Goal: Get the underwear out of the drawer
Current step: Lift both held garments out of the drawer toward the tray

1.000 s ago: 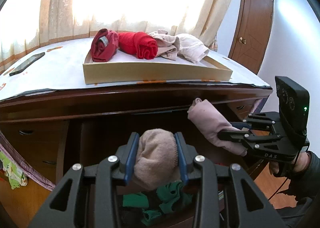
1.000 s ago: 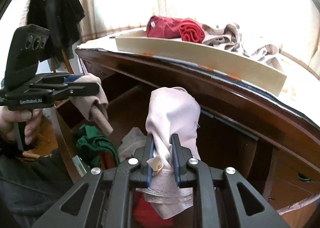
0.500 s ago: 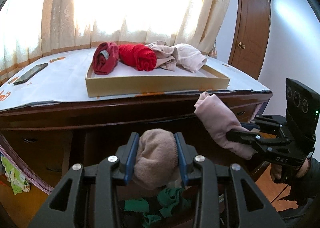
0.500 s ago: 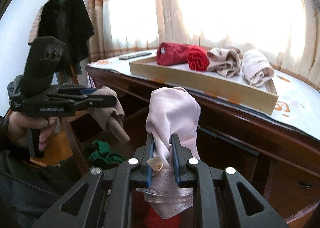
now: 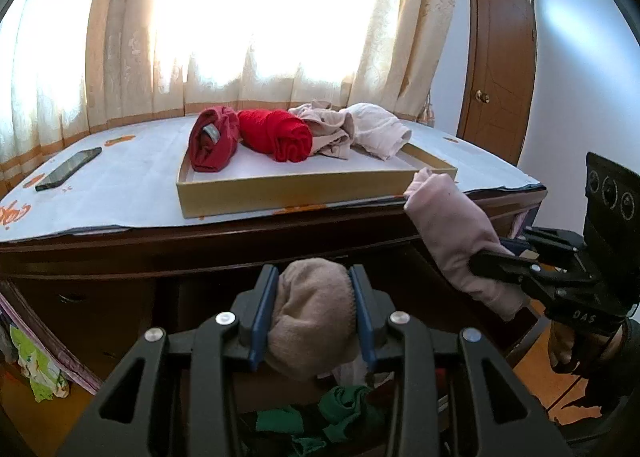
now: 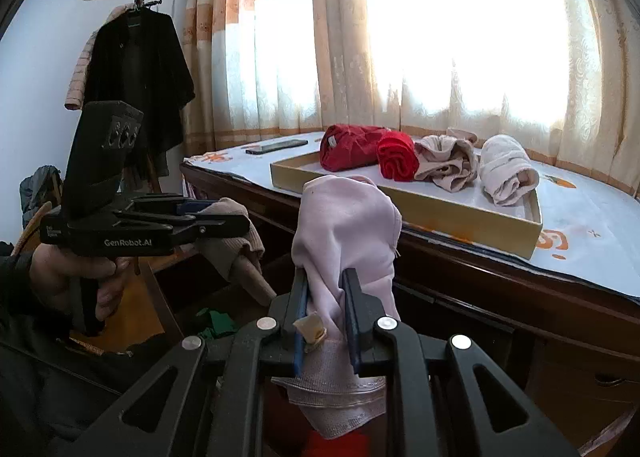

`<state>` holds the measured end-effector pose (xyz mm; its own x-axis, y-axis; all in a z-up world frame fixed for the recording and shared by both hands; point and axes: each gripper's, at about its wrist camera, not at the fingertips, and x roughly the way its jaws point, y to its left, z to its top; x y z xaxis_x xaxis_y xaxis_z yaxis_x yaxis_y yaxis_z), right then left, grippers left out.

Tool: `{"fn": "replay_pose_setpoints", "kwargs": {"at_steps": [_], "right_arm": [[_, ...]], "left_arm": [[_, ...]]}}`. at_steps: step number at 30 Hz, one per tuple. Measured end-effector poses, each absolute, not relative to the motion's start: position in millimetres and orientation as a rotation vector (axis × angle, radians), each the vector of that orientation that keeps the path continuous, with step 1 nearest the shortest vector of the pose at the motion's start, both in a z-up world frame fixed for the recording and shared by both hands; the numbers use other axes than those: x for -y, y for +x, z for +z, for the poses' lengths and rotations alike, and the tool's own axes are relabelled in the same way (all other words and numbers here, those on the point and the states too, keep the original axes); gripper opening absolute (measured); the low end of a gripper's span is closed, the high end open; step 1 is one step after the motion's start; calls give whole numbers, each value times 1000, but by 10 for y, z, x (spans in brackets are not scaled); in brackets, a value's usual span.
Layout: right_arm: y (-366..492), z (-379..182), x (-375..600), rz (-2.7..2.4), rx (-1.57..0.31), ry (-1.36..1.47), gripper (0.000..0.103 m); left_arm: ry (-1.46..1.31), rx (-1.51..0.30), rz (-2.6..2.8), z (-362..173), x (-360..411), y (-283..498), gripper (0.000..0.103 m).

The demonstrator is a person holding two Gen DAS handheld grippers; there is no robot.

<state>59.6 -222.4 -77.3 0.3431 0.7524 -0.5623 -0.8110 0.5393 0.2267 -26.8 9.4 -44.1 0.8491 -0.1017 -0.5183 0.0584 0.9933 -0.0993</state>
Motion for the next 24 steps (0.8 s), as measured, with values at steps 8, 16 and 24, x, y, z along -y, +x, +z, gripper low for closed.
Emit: {"fn": "replay_pose_setpoints", "kwargs": {"at_steps": [8, 16, 24], "right_arm": [[535, -713, 2271, 1019, -638, -77, 18], [490, -633, 2323, 1019, -598, -55, 18], [444, -563, 2374, 1017, -562, -34, 18]], "left_arm": [[-69, -524, -77, -398, -90, -296, 35], [-51, -490, -68, -354, -70, -337, 35], [-38, -454, -61, -300, -54, -386, 35]]}}
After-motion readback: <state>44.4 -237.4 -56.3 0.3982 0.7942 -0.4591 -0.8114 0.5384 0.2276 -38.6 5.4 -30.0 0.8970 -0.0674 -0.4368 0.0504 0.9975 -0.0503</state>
